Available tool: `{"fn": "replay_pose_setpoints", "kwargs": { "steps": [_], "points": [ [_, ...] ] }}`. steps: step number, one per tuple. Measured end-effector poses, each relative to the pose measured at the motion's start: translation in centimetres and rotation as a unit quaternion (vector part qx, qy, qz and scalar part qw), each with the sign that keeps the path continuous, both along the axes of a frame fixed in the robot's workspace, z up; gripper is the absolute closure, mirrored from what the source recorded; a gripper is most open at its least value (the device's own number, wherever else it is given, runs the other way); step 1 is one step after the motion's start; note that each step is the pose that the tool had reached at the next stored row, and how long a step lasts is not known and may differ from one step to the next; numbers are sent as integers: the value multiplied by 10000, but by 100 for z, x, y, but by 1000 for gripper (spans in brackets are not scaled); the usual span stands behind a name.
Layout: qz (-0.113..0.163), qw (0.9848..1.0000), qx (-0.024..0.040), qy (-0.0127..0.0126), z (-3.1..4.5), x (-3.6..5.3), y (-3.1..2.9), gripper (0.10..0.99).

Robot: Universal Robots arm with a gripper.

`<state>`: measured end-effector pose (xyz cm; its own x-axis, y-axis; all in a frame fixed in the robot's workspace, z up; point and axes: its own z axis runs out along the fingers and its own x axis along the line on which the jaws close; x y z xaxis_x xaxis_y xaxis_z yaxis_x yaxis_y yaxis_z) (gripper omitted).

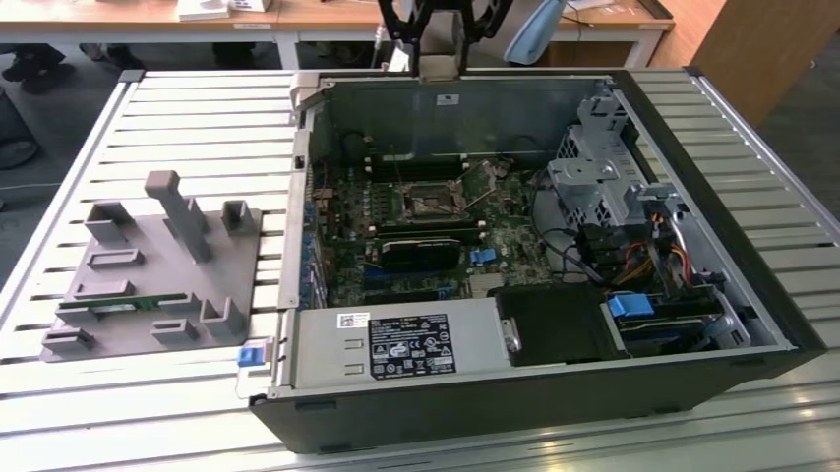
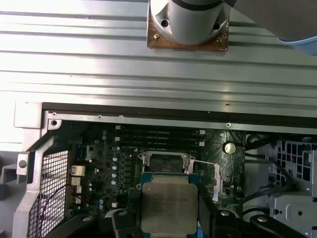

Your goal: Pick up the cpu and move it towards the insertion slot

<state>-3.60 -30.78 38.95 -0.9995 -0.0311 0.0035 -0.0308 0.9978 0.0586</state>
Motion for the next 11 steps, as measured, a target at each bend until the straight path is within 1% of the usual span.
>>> {"fn": "replay_pose_setpoints", "kwargs": {
  "steps": [1, 2, 7, 11],
  "points": [
    [0, 10000, 0, 7, -5, 2, 0, 541],
    [0, 10000, -1, 8, -13, 2, 0, 541],
    [0, 10000, -1, 8, -47, 2, 0, 541],
    [0, 10000, -1, 9, -54, 2, 0, 541]
  ]
}}
